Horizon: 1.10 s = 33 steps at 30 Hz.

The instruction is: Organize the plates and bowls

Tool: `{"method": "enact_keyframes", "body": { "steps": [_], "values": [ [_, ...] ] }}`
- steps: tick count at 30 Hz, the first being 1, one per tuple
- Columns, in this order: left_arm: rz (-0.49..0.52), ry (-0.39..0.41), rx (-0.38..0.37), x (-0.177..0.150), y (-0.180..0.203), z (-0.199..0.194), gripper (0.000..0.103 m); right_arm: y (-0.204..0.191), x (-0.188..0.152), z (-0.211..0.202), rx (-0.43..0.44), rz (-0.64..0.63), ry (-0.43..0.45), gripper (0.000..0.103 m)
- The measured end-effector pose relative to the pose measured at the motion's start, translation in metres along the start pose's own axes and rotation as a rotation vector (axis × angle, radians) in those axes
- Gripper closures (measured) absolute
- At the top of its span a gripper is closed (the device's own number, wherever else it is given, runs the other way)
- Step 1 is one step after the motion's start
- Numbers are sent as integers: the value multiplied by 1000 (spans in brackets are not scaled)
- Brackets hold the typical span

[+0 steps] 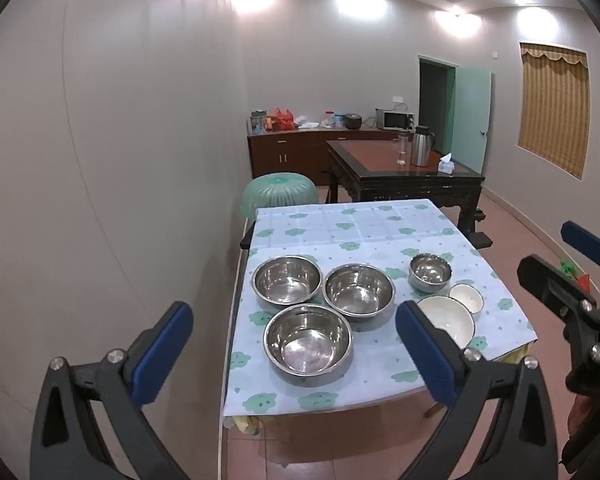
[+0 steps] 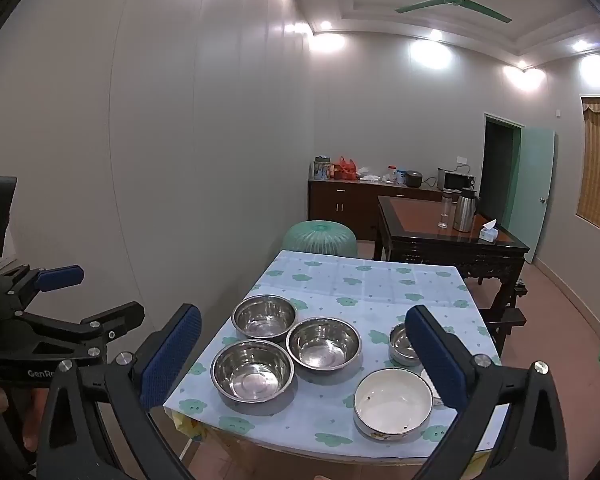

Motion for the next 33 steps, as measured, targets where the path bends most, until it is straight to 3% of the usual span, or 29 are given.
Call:
{"method": "enact_keyframes", "body": {
  "steps": [33],
  "values": [
    [-18,-17,-18,-5,4,1,0,1,7,0,-13,6,-21,0]
  ]
}}
Point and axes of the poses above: each gripper's, at about its wrist camera, not at the fingertips, and z roughly the way its jaws point, y to its right, x to its top, the point moved 2 cm from there along z, roughly the way its jaws point, and after that the axes turned 7 degrees about z, right-handed, at the moved point
